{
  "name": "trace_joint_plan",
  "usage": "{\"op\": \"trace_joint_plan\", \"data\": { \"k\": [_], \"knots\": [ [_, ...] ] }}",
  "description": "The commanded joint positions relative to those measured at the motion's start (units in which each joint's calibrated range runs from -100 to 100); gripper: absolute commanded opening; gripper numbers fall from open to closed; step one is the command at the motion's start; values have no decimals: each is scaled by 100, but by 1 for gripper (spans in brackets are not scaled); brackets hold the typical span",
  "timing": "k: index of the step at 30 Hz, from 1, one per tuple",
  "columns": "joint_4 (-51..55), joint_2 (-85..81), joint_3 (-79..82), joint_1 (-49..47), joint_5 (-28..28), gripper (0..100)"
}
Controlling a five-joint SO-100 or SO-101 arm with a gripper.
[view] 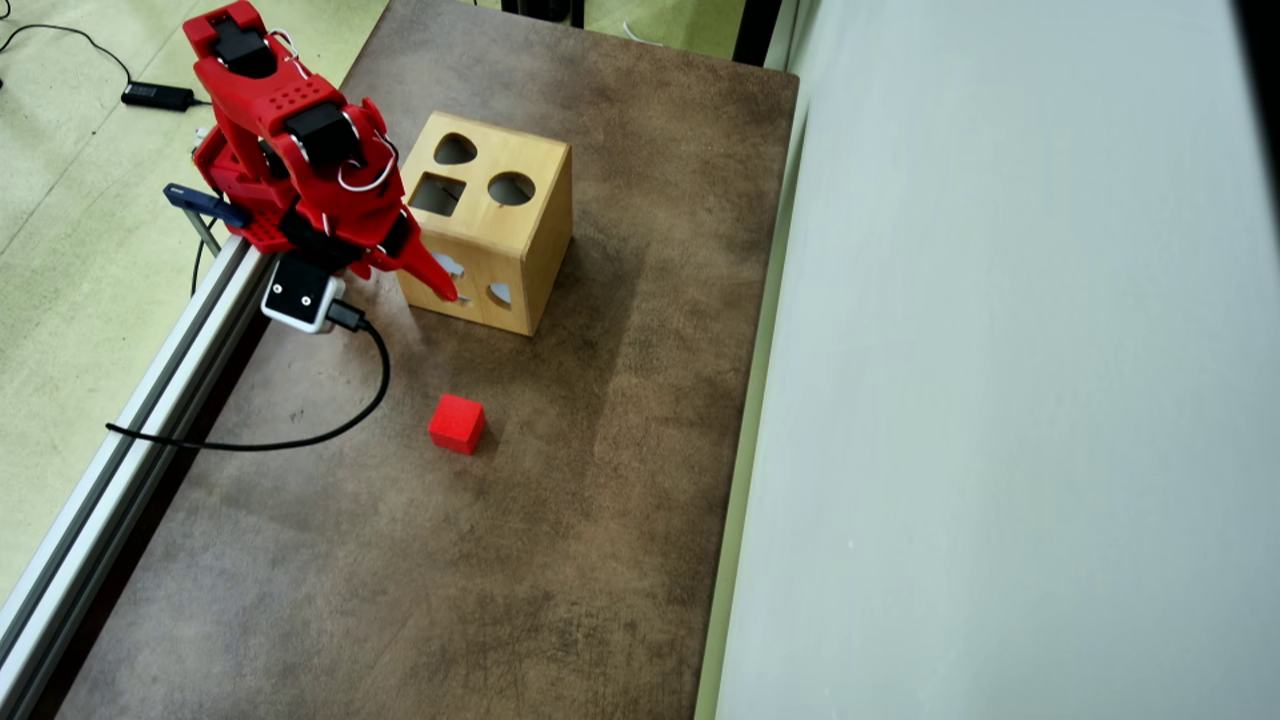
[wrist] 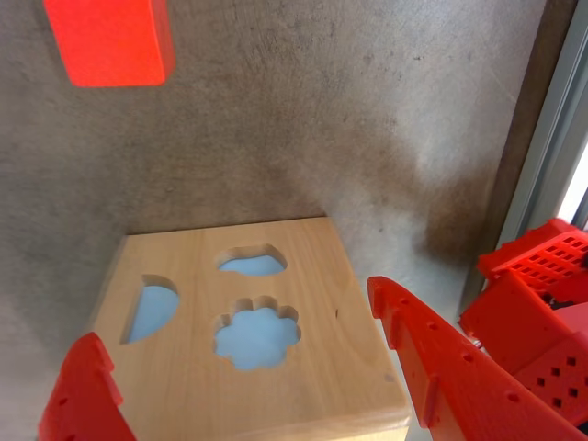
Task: Pick and place the red cube on the square hole
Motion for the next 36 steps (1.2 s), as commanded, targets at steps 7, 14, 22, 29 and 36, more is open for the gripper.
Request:
{"op": "trace_joint_plan", "data": {
  "k": [7, 14, 22, 29, 36],
  "knots": [
    [-377, 1271, -1751, 46, 254, 42],
    [-385, 2196, -2475, 314, 464, 42],
    [-393, 3122, -3388, 425, 567, 42],
    [-393, 3819, -4148, 403, 567, 42],
    [-393, 4362, -4622, 336, 567, 42]
  ]
}}
